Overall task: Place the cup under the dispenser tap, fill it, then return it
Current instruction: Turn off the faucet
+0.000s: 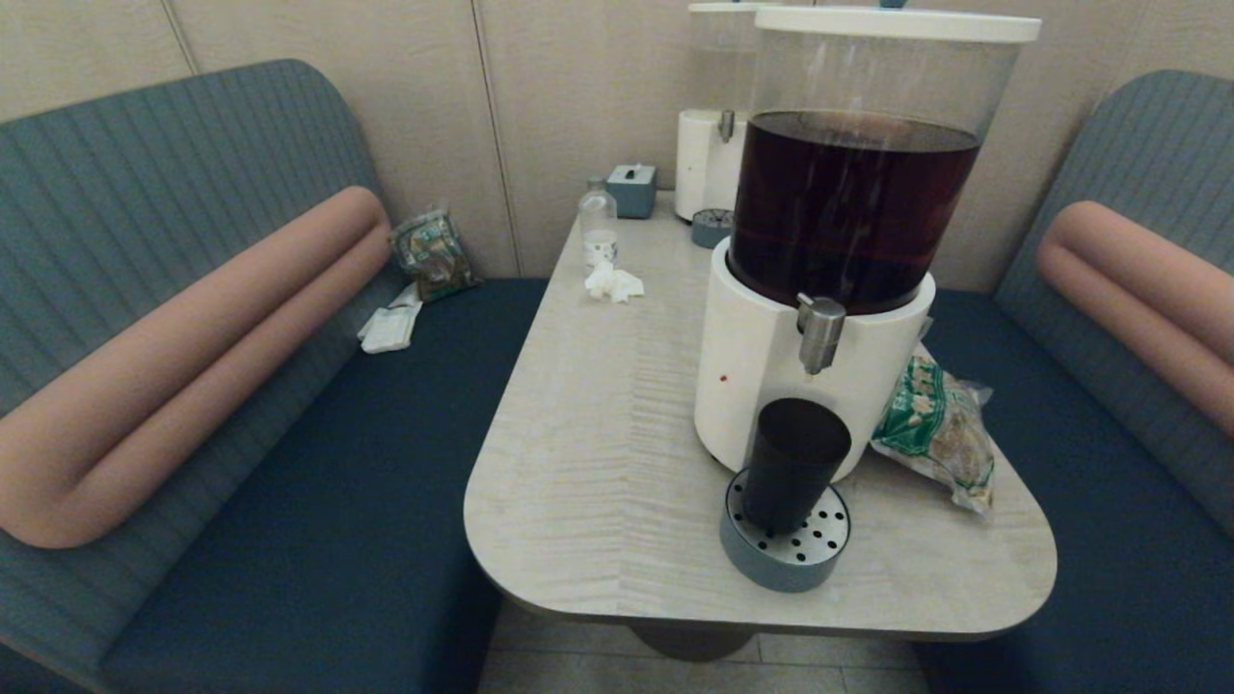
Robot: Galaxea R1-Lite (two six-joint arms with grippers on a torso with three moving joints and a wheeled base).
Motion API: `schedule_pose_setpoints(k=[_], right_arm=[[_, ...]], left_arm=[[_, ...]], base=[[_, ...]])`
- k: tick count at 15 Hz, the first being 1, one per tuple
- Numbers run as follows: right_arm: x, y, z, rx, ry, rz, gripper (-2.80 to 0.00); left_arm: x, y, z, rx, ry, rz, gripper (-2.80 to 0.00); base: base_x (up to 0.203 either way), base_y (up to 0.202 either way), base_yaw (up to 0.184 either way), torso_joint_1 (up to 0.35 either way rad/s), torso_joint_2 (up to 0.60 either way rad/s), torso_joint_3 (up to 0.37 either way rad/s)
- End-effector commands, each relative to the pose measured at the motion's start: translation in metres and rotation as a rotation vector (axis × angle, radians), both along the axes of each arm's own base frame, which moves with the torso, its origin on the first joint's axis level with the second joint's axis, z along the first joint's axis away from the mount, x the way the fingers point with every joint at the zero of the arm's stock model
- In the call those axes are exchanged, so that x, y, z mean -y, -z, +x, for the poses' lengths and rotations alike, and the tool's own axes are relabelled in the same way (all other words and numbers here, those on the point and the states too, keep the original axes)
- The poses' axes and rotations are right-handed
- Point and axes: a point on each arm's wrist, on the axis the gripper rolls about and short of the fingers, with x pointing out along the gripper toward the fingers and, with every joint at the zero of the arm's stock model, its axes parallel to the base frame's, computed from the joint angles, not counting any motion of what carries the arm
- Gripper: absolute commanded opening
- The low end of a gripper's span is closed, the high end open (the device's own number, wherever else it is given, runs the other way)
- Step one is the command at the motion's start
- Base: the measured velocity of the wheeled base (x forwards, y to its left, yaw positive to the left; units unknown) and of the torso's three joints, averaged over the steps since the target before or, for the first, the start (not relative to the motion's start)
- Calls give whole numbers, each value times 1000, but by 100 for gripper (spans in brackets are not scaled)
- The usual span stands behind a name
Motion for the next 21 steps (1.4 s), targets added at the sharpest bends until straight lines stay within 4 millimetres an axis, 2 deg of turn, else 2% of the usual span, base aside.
schedule_pose_setpoints(k=[1,2,4,6,8,10,12,13,16,18,21], right_arm=[[2,-4,9,-11,1,3,-280],[3,-14,20,-19,3,6,-280],[6,-48,57,-63,-11,17,-280],[6,-103,85,1,-45,15,-280],[-4,-150,114,38,-78,21,-280],[-23,-175,152,-41,-88,21,-280],[-51,-176,178,-163,-89,-11,-280],[-63,-174,185,-211,-66,-36,-280],[-99,-162,219,-297,51,-121,-280],[-122,-161,224,-311,55,-156,-280],[-143,-158,226,-330,9,-154,-280]], left_arm=[[0,0,0,-1,-1,0,0],[0,0,0,-1,-1,0,0],[0,0,0,-1,-1,0,0],[0,0,0,-1,-1,0,0],[0,0,0,-1,-1,0,0],[0,0,0,-1,-1,-2,0],[0,0,0,-1,-1,0,0],[0,0,0,-1,-1,0,0],[0,0,0,-1,-1,0,0],[0,0,0,-1,-1,0,0],[0,0,0,-1,-1,0,0]], base=[[0,0,0,0,0,0],[0,0,0,0,0,0],[0,0,0,0,0,0],[0,0,0,0,0,0],[0,0,0,0,0,0],[0,0,0,0,0,0],[0,0,0,0,0,0],[0,0,0,0,0,0],[0,0,0,0,0,0],[0,0,0,0,0,0],[0,0,0,0,0,0]])
